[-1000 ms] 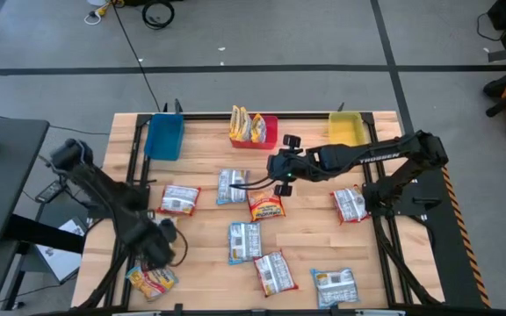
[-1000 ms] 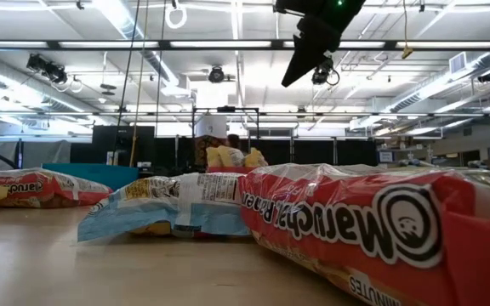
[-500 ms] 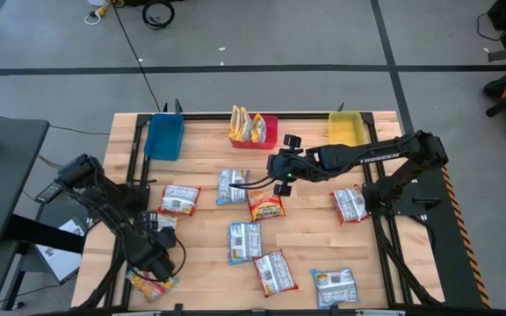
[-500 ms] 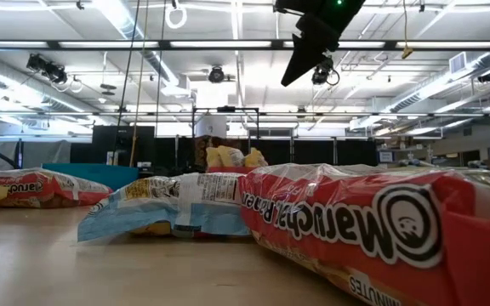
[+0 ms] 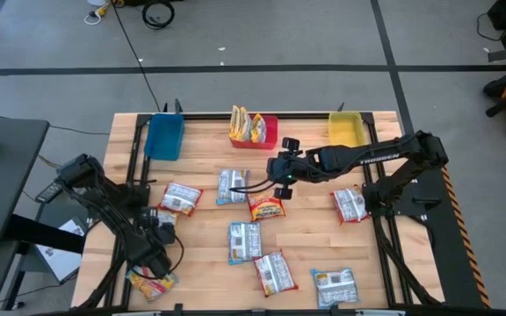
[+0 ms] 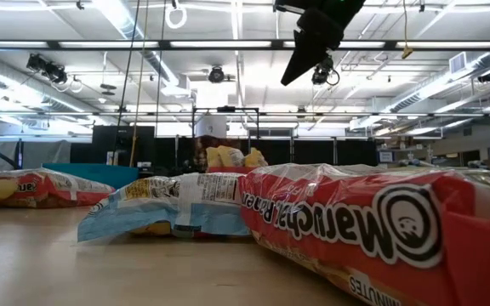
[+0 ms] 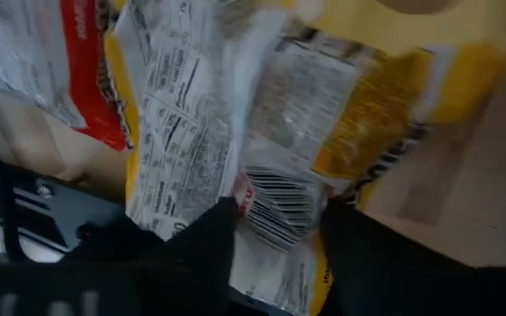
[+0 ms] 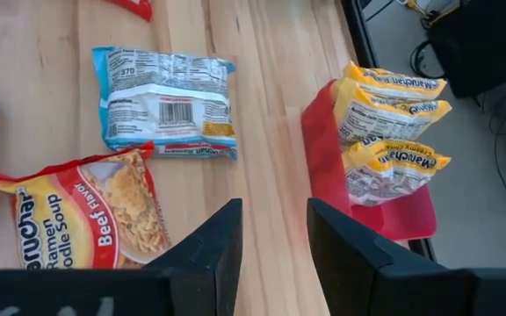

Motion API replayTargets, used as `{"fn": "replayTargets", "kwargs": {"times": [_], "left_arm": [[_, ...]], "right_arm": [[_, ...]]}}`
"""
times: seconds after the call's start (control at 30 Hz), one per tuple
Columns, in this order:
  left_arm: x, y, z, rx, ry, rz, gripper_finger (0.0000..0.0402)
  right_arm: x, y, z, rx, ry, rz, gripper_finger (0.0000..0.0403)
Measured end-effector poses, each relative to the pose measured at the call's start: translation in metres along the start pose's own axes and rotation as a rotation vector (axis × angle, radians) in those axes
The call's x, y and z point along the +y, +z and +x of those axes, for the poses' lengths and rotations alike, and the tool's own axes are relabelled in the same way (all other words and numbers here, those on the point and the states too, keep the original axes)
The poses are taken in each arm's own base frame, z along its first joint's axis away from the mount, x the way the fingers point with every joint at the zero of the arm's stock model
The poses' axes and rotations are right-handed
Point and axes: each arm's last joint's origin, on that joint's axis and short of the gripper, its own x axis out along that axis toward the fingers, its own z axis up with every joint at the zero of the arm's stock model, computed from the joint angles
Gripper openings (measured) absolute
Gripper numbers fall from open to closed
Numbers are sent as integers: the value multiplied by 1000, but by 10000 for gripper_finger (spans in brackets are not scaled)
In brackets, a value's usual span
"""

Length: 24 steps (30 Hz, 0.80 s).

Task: Sort Maruchan noodles
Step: Put the yellow noodle pack into the red bin

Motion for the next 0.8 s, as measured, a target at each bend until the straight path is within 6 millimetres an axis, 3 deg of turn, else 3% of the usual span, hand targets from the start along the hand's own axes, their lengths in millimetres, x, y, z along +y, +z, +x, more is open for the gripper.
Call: {"fn": "replayTargets", "kwargs": {"times": [0.27,0.43,0.57,0.8], "left_arm": [[5,5,-18,11,21,-16,12],[20,11,-50,-62,-88,-45,5],[45,17,-84,-183,-222,-67,3],[100,16,-138,-613,-357,-85,2]], "right_arm": [[3,0,-1,-2,5,-9,134],[10,1,-5,-12,26,-27,134],[16,1,-6,-21,165,-37,134],[40,-14,21,-250,395,-87,147]]}}
